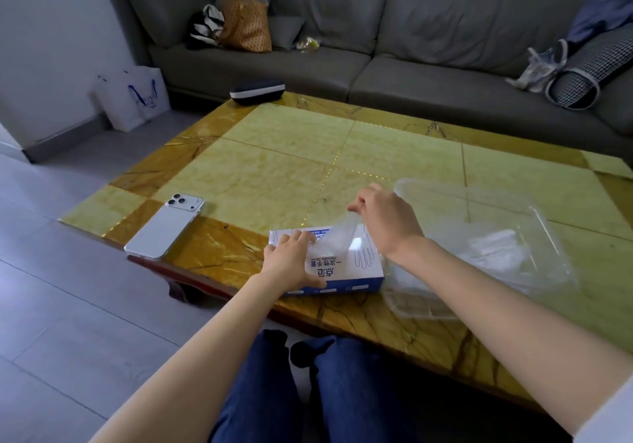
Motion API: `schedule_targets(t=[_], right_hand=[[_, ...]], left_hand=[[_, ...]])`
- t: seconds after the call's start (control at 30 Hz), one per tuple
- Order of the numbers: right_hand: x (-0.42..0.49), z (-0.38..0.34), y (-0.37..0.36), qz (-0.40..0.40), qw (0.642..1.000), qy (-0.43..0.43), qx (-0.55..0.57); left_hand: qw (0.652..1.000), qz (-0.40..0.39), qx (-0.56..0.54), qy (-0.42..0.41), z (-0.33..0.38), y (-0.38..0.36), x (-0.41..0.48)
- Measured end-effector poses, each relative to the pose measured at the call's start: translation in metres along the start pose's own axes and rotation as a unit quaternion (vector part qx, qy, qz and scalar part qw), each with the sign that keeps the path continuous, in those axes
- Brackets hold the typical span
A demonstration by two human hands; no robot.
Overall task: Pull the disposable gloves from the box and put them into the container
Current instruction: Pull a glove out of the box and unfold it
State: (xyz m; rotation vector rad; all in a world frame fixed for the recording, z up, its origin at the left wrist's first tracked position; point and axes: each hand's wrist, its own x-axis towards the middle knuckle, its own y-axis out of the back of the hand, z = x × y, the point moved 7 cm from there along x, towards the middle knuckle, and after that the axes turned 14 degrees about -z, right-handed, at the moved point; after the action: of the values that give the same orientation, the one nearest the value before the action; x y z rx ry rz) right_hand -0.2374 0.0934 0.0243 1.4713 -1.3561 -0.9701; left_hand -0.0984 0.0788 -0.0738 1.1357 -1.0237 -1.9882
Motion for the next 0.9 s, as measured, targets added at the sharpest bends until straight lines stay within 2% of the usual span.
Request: schedule_targets(t=[0.07,0.2,0.3,0.43,0.6,0.8,0.83,0.9], right_hand=[[-0.002,-0.002,0.0,-0.011,1.0,0.009,0.011],[-0.003,-0.01,-0.013,-0.105,0.993,0.032,-0.04],[-0.004,-0.007,-0.01,-0.12,0.991,0.014,-0.06],[-0.008,-0.002,0.009,-0.075,0.996,0.012,-0.055],[-0.007,0.011,0.078,0.07,0.997,-0.01,-0.032],[-0.021,0.028,0.106,0.101,0.993,-0.044,-0.052],[-0.026,0.03,0.107,0.098,0.993,-0.044,-0.05],[-0.032,0.032,0.104,0.087,0.994,-0.045,-0.046]], left_hand=[[1.0,-0.001,0.001,0.001,0.0,0.0,0.0],[1.0,-0.004,-0.001,-0.001,0.002,0.0,-0.002],[1.0,-0.007,-0.007,0.0,0.002,0.0,-0.003],[1.0,-0.012,0.0,0.004,0.003,0.0,-0.004],[1.0,-0.012,0.002,0.004,0.002,0.001,-0.005],[0.997,-0.063,-0.029,-0.011,0.01,0.011,-0.004],[0.997,-0.046,-0.06,-0.021,0.014,0.02,-0.004],[0.988,0.049,-0.139,-0.054,0.027,0.049,-0.014]])
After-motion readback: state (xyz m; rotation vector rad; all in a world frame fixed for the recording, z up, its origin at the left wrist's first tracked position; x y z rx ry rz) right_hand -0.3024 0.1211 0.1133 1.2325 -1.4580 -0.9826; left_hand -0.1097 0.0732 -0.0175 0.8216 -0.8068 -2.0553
